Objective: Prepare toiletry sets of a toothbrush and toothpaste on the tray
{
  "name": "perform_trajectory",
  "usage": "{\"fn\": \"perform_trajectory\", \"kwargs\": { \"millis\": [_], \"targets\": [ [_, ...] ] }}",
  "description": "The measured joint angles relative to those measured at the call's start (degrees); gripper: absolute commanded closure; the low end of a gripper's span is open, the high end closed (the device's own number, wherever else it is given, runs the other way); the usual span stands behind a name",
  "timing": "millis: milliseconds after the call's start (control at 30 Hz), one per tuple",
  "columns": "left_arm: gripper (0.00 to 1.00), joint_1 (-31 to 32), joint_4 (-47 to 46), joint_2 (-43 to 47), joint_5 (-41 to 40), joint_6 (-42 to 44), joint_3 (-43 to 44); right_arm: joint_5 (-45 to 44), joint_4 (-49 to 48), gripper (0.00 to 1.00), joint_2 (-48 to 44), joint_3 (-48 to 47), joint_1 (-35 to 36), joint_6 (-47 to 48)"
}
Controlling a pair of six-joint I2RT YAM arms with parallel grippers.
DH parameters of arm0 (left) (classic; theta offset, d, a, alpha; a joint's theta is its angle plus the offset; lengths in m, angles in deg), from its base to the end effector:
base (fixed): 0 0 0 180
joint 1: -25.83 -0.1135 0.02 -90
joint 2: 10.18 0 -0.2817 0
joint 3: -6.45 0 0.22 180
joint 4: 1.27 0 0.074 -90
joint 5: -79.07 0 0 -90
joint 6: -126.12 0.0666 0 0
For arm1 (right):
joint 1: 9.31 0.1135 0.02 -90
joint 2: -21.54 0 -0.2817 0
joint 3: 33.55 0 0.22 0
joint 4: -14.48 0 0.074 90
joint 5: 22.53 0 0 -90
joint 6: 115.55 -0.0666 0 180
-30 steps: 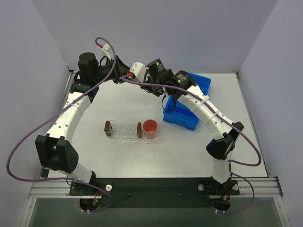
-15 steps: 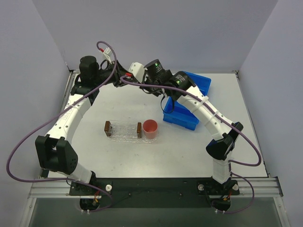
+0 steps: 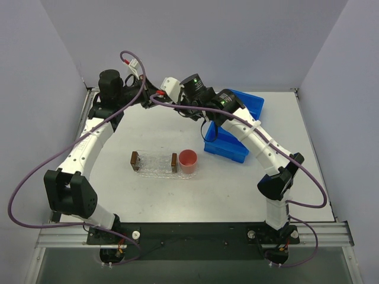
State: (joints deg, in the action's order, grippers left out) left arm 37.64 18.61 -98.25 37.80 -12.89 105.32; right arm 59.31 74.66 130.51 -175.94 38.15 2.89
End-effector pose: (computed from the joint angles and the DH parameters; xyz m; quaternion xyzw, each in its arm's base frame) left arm 0.3256 -0.1192 0.4177 0.0327 0.7423 -0.5699 0.3509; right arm 0.2910 0.3032 0.4381 -0.4929 0.6927 0.0266 0.5258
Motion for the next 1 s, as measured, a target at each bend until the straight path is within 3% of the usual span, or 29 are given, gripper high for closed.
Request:
{"fn": "perform_trajectory", "kwargs": {
  "millis": [67,233,500,1000],
  "targets": [
    [1.00,-0.24,0.09,0.00,0.15,0.13,0.00,0.02,-0.11,0.58,0.00,0.00,0.02,-0.20],
    [1.00,-1.88,1.75,0.04,0.15,1.53,0.24,0.70,-0.70,0.50,0.00,0.04,0.44,-0.46],
    [1.00,-6.95,11.52,2.29,-1.01,12.66,3.78,2.01,-1.05,0.49,-1.77,5.68,0.35,-1.22],
    [1.00,-9.75,38.93,17.25,-8.50,49.07,3.98,2.56,-0.85,0.48,-5.57,7.32,-9.38,-3.19]
  ]
}}
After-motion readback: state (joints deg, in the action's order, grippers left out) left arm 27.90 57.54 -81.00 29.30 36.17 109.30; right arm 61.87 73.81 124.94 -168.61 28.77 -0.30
